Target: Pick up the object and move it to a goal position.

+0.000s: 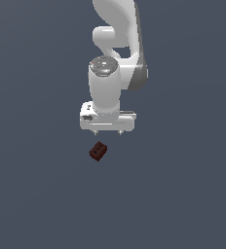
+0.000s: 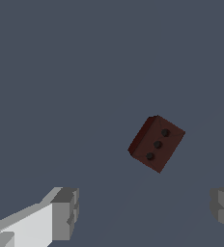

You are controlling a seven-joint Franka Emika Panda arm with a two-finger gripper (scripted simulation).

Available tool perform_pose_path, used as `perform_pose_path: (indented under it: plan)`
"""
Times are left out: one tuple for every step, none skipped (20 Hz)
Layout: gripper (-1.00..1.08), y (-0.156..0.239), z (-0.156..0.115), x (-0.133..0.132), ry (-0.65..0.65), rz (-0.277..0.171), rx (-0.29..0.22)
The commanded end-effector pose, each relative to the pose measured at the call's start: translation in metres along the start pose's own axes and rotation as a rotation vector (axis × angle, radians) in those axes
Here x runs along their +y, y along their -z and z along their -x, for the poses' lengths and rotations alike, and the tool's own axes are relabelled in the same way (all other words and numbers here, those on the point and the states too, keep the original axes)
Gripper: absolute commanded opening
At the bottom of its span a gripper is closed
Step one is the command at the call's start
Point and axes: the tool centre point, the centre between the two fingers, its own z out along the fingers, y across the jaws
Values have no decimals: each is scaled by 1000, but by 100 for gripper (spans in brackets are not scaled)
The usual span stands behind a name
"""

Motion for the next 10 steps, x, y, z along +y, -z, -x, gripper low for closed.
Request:
perform_pose_path:
  plan:
    - [100, 0, 0, 0, 0, 0, 0]
    - [100, 0, 0, 0, 1, 1, 1]
    - [100, 1, 0, 1, 3, 2, 2]
    - [100, 2, -1, 2, 6, 4, 5]
    - [100, 4, -2, 4, 10, 8, 8]
    - [100, 7, -3, 6, 16, 12, 13]
    - [100, 9, -4, 9, 23, 17, 18]
    - [100, 11, -5, 11, 28, 21, 22]
    - [100, 13, -5, 12, 31, 24, 25]
    - [100, 14, -5, 13, 33, 26, 27]
